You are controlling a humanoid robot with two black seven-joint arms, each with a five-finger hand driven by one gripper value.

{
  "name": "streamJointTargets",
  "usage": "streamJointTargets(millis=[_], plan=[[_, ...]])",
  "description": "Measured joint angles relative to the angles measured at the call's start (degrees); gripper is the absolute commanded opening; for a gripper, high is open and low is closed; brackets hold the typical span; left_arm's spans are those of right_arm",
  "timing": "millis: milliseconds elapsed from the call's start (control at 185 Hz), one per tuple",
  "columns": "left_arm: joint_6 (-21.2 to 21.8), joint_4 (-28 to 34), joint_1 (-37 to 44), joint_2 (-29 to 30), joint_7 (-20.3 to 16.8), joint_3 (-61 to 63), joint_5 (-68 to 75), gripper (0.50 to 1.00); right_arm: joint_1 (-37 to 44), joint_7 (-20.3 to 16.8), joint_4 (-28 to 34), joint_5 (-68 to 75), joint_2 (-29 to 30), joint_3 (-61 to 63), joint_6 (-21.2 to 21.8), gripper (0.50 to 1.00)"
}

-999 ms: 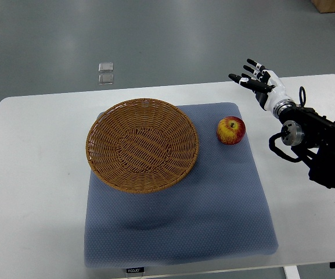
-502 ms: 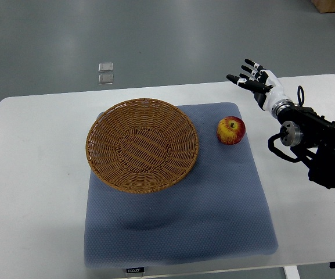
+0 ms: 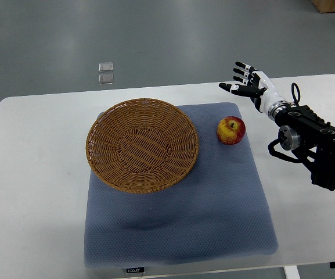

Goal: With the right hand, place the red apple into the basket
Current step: 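Lower the right hand onto the apple from the side farthest from the basket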

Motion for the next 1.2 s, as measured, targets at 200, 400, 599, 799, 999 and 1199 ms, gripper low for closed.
streamJointTargets(millis=[200, 400, 599, 799, 999, 1199], plan=[[-0.02, 0.03, 0.00, 0.00, 0.00, -0.03, -0.01, 1.000, 0.29, 0.80, 0.09, -5.43, -0.76, -0.78, 3.30, 0.919], [-0.02, 0.11, 0.05, 0.00, 0.00, -0.09, -0.03, 1.000, 0.49, 1.62, 3.74, -13.22, -4.52, -1.30, 7.61, 0.919], [-0.02, 0.12, 0.06, 0.00, 0.00, 0.04, -0.04, 1.000, 1.03, 1.99, 9.60, -24.19, -9.17, -1.33, 13.26, 0.919], [0.01, 0.12, 0.04, 0.00, 0.00, 0.08, -0.01, 1.000, 2.43, 4.11, 12.98, -39.38, -12.57, -1.66, 19.46, 0.919], [0.01, 0.12, 0.03, 0.00, 0.00, 0.08, -0.06, 1.000, 5.66, 6.77, 14.23, -50.02, -14.25, -6.05, 21.43, 0.917], [0.01, 0.12, 0.01, 0.00, 0.00, 0.12, -0.10, 1.000, 7.98, 7.10, 14.31, -54.39, -13.99, -13.22, 19.34, 0.917]])
